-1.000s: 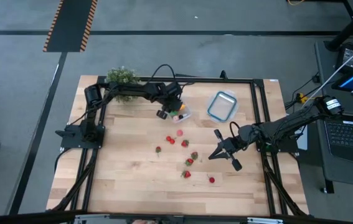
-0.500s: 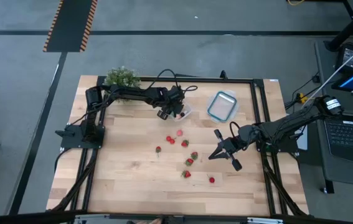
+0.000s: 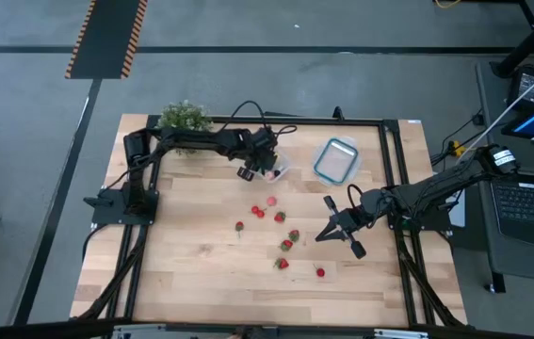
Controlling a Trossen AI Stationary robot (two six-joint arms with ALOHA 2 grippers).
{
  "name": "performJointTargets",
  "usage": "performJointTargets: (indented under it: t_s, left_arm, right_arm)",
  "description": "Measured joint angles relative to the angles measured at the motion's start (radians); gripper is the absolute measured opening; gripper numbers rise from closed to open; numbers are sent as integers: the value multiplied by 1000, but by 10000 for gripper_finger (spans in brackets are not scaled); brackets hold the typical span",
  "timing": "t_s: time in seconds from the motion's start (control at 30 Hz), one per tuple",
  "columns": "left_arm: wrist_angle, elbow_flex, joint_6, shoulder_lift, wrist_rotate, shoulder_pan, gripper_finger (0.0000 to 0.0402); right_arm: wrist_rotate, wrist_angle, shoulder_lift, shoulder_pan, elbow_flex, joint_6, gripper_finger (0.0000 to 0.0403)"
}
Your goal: Pick and placing Produce into tupperware
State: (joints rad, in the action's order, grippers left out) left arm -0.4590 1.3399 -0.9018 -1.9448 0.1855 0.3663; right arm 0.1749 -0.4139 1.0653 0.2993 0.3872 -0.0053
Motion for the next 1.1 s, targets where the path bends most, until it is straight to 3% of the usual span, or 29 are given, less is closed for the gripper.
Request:
performJointTargets:
  t_s: [0.3, 0.63, 1.1]
  left_arm:
    - [-37, 0, 36, 24, -69, 25, 138]
    - [-51, 2, 108, 50, -153, 24, 145]
    - [-54, 2, 220, 50, -93, 15, 147]
  right_arm:
    - [0, -1, 0, 0, 0, -2, 17]
    - [-53, -8, 0, 0, 0, -1, 17]
    - [-82, -8, 0, -1, 0, 1, 17]
